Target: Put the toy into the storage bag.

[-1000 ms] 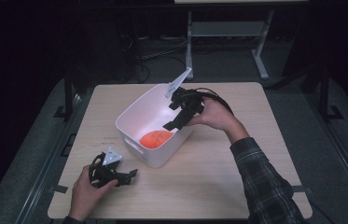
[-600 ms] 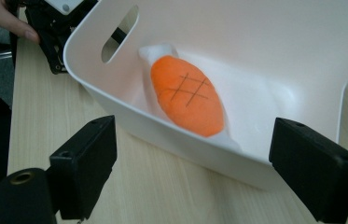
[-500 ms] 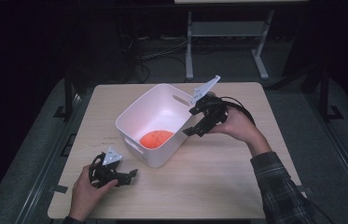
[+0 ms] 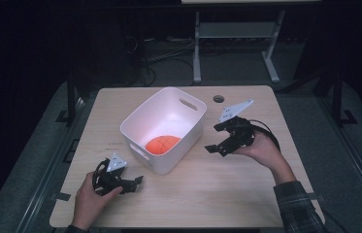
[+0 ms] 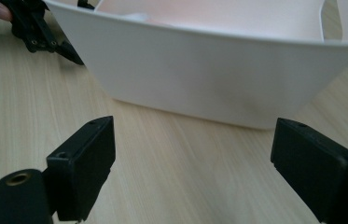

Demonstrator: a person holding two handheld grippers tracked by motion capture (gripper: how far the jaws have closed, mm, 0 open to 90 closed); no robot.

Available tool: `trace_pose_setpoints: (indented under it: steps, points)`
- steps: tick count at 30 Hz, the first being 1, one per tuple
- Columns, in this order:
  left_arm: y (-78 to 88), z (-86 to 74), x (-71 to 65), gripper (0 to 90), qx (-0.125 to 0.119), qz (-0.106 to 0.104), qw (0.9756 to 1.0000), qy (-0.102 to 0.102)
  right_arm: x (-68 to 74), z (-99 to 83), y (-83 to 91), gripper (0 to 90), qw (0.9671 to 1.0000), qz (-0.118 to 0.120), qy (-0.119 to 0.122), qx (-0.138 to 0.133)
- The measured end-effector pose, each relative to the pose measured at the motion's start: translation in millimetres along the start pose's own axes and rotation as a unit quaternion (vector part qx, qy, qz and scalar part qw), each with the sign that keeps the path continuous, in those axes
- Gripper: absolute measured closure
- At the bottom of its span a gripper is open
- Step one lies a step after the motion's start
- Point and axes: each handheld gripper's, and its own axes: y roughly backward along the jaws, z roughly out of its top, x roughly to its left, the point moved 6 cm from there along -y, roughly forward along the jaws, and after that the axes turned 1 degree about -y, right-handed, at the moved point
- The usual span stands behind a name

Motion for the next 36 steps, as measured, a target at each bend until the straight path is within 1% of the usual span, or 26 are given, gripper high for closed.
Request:
trace_pose_setpoints:
  steps: [4, 8, 9, 10, 13, 16, 18, 20, 23, 24, 27, 28, 30, 31, 33, 35, 36]
  points:
    - [0.0, 0.0, 0.0, 12.7, 0.000, 0.000, 1.0000, 0.000, 0.8, -18.0, -1.3, 12.9, 0.9998, -0.014, -0.013, -0.005]
    - [0.1, -0.1, 0.1, 12.7, 0.001, 0.000, 1.0000, -0.001, -0.2, -37.0, -2.1, 12.8, 0.9988, -0.032, -0.033, -0.014]
    - [0.0, -0.1, 0.2, 12.7, 0.000, 0.000, 1.0000, -0.002, -0.9, -44.7, -2.2, 12.8, 0.9982, -0.043, -0.041, -0.014]
    - [0.0, -0.1, 0.2, 12.7, 0.000, 0.000, 1.0000, -0.002, -1.1, -48.6, -2.2, 12.9, 0.9976, -0.049, -0.046, -0.014]
    - [-0.2, 0.0, 0.0, 12.7, -0.001, 0.000, 1.0000, 0.000, -0.8, -62.8, -2.4, 12.9, 0.9961, -0.064, -0.059, -0.019]
    - [-0.2, 0.0, 0.0, 12.7, -0.001, 0.000, 1.0000, 0.000, 0.4, -79.1, -3.3, 12.9, 0.9938, -0.084, -0.070, -0.020]
    - [0.1, -0.2, 0.3, 12.7, 0.001, 0.000, 1.0000, -0.003, 1.2, -88.6, -4.6, 12.9, 0.9915, -0.096, -0.085, -0.020]
    - [0.0, -0.2, 0.3, 12.7, 0.001, 0.000, 1.0000, -0.002, 1.4, -98.0, -5.6, 12.9, 0.9888, -0.115, -0.093, -0.016]
    - [0.1, -0.2, 0.3, 12.7, 0.001, 0.000, 1.0000, -0.002, 2.9, -110.9, -7.1, 12.8, 0.9856, -0.130, -0.107, -0.012]
    - [0.1, -0.2, 0.3, 12.7, 0.001, 0.000, 1.0000, -0.002, 3.6, -116.7, -7.7, 12.3, 0.9844, -0.134, -0.114, -0.008]
    - [0.1, -0.2, 0.3, 12.7, 0.001, 0.000, 1.0000, -0.002, 5.4, -131.0, -9.4, 11.1, 0.9821, -0.142, -0.124, -0.006]
    - [0.1, -0.2, 0.3, 12.7, 0.001, 0.000, 1.0000, -0.003, 6.3, -135.4, -9.8, 10.8, 0.9809, -0.146, -0.129, -0.003]
    - [0.1, -0.2, 0.3, 12.7, 0.001, 0.000, 1.0000, -0.002, 7.1, -141.9, -10.6, 10.2, 0.9792, -0.151, -0.136, -0.003]
    - [0.1, -0.2, 0.3, 12.7, 0.001, 0.000, 1.0000, -0.002, 7.5, -149.2, -12.0, 9.4, 0.9782, -0.154, -0.140, -0.001]
    - [0.1, -0.2, 0.3, 12.7, 0.001, 0.000, 1.0000, -0.003, 7.8, -158.8, -14.2, 8.9, 0.9756, -0.161, -0.149, 0.004]
    - [0.0, -0.2, 0.3, 12.7, 0.001, 0.000, 1.0000, -0.002, 8.1, -165.2, -15.6, 8.0, 0.9747, -0.165, -0.150, 0.009]
    - [0.1, -0.2, 0.3, 12.7, 0.001, 0.000, 1.0000, -0.003, 8.6, -169.8, -15.9, 7.3, 0.9736, -0.171, -0.150, 0.010]
